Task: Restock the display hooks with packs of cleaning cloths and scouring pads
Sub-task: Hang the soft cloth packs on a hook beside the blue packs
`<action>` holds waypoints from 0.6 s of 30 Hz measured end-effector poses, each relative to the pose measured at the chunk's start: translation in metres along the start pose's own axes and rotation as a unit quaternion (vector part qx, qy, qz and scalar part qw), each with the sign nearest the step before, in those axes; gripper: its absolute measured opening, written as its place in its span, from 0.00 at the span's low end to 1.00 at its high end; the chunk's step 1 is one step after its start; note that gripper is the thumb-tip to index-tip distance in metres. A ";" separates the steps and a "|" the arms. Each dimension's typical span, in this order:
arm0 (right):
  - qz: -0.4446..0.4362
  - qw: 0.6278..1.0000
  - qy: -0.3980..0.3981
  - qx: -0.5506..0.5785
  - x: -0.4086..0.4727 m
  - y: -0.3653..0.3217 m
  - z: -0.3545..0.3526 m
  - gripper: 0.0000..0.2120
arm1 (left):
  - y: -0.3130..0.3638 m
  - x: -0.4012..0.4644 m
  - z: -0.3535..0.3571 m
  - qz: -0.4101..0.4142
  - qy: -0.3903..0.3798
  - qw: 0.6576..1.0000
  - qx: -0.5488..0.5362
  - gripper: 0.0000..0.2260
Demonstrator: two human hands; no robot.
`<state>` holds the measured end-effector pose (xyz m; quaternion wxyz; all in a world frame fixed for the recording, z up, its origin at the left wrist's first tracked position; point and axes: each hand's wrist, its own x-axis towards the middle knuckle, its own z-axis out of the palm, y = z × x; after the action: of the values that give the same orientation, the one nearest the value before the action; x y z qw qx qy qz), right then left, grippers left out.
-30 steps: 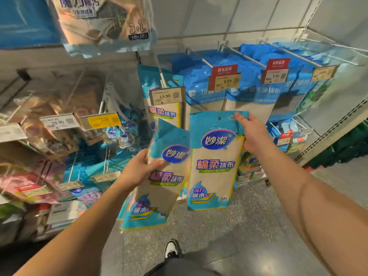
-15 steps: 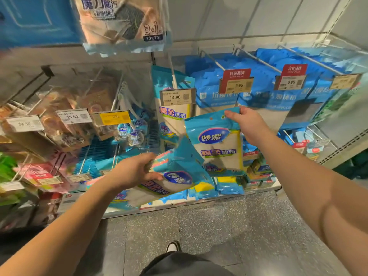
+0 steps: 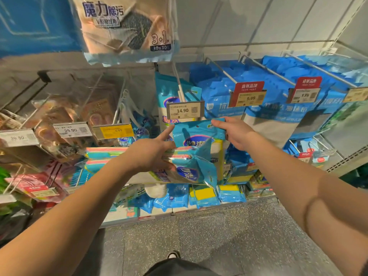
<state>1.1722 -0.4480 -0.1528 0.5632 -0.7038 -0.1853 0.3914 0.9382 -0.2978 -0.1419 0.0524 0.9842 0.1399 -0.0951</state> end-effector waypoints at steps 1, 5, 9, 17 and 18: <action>0.001 1.000 -0.001 0.008 0.003 0.001 0.000 0.16 | -0.001 0.002 -0.003 0.002 0.005 1.000 0.001 0.25; 0.008 0.999 -0.024 0.023 0.008 0.002 0.002 0.07 | -0.003 -0.001 -0.013 0.010 0.036 0.999 0.026 0.26; 0.015 0.999 -0.021 0.023 0.013 -0.004 0.009 0.09 | 0.000 -0.010 -0.025 0.023 0.064 0.997 0.024 0.28; -0.014 0.997 -0.021 0.071 0.008 -0.035 0.031 0.25 | -0.008 -0.015 -0.047 0.044 0.097 0.993 -0.042 0.25; -0.010 0.997 -0.016 0.078 0.011 -0.035 0.033 0.18 | -0.008 -0.015 -0.049 0.042 0.090 0.994 -0.037 0.25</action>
<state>1.1603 -0.4084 -0.1254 0.6175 -0.6494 -0.1702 0.4099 0.9305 -0.2877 -0.0917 0.0803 0.9911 0.1062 0.0011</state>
